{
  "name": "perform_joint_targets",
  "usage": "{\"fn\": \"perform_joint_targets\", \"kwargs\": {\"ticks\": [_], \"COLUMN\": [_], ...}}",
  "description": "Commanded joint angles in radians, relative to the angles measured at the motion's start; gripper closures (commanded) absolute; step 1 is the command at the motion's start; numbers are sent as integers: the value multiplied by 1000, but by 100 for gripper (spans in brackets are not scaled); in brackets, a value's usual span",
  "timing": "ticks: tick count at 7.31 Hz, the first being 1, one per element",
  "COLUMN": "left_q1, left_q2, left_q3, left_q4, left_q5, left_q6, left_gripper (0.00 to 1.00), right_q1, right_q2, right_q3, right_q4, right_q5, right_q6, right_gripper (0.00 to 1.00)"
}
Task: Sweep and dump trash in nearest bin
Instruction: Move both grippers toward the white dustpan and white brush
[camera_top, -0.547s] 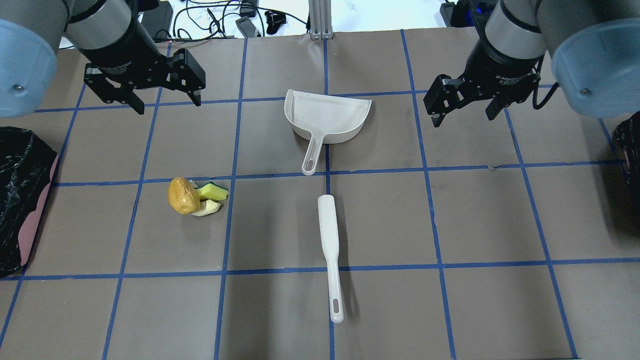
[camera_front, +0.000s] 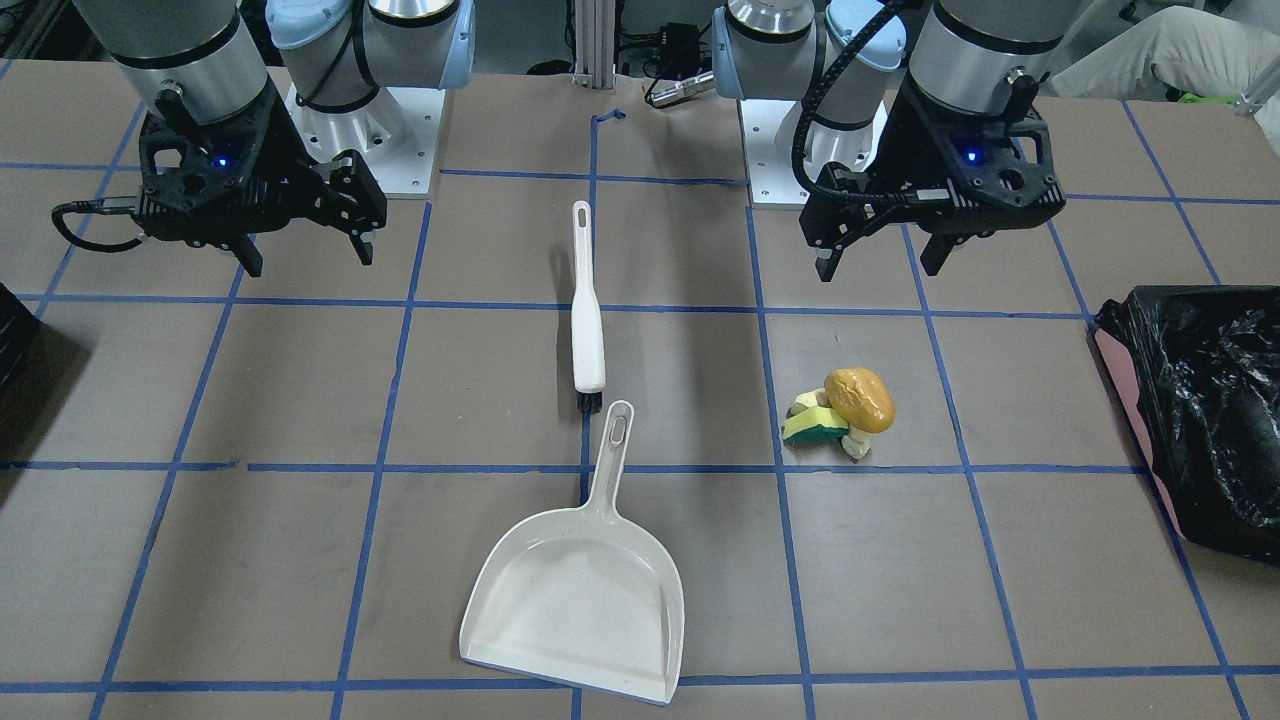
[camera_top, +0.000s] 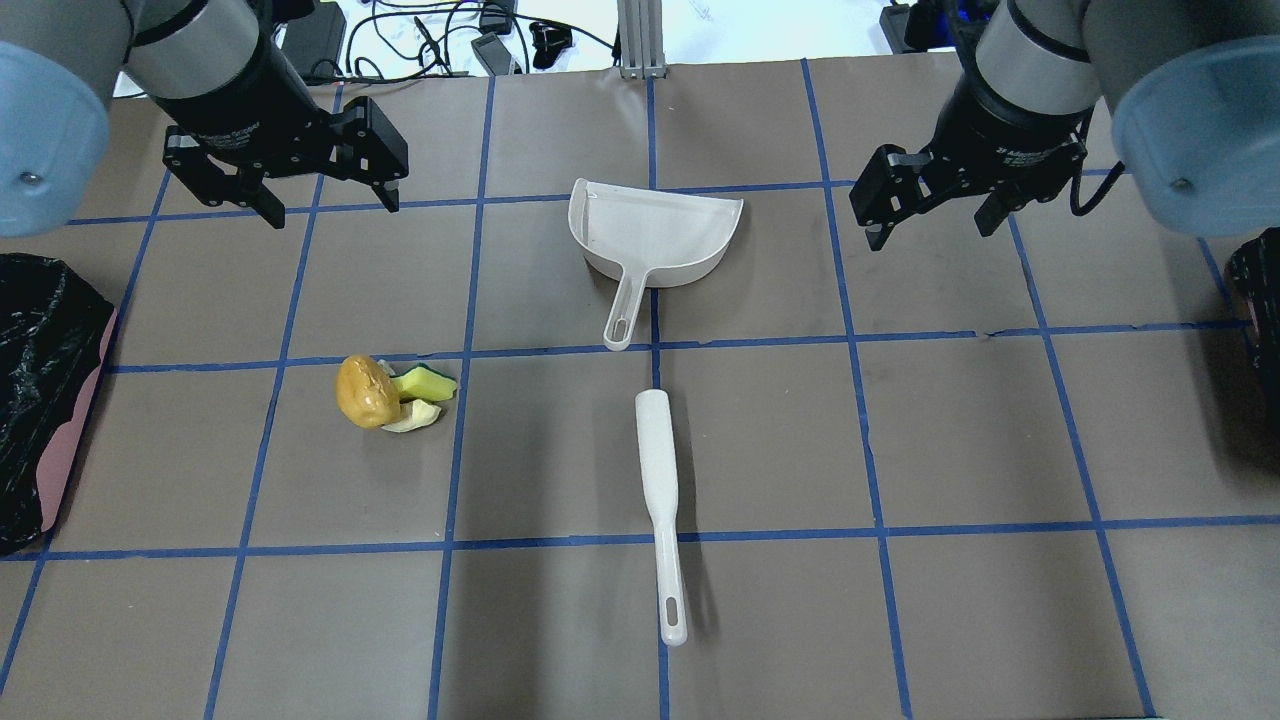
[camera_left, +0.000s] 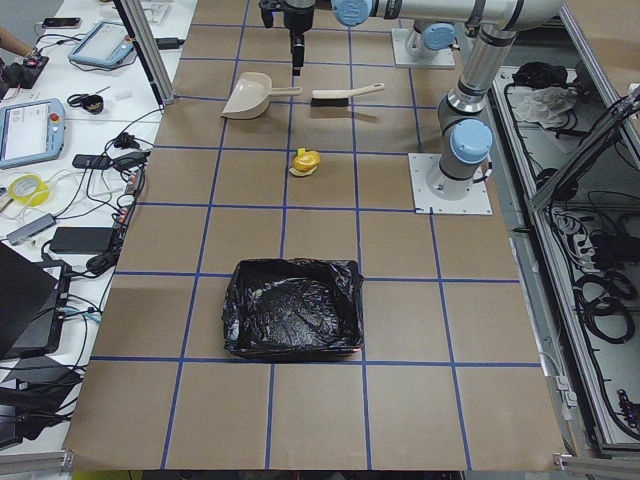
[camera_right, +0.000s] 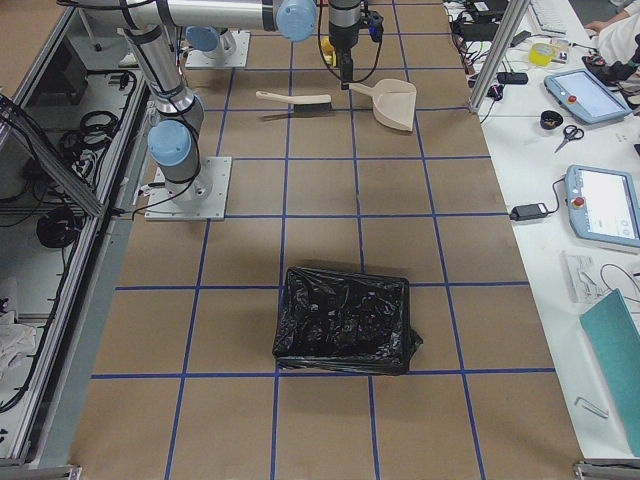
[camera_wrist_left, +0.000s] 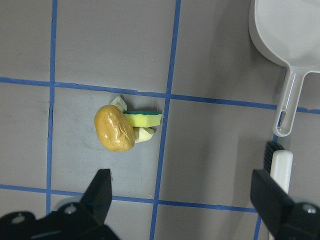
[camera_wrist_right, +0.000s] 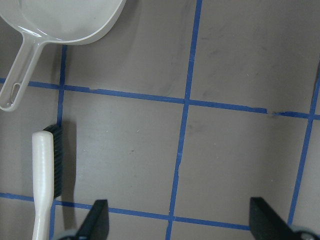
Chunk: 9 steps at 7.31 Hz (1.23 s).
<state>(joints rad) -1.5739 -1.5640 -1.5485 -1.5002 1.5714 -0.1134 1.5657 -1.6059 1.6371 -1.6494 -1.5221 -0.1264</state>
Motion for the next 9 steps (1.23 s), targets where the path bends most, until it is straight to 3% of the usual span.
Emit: {"fn": "perform_joint_targets", "kwargs": {"ticks": [1,9], "left_q1": [0,-2], "left_q2": [1,-5], "left_q3": [1,-4], "left_q4": [0,-2], "left_q5": [1,-1], "left_q6": [0,1], "left_gripper": [0,0], "right_q1": [0,0], "right_q2": [-15,-15], "right_q3": [1,4], "right_q4": [-1,13], "right_q5": [-6,3], "right_q6": [-1,-1], "right_gripper": [0,0]}}
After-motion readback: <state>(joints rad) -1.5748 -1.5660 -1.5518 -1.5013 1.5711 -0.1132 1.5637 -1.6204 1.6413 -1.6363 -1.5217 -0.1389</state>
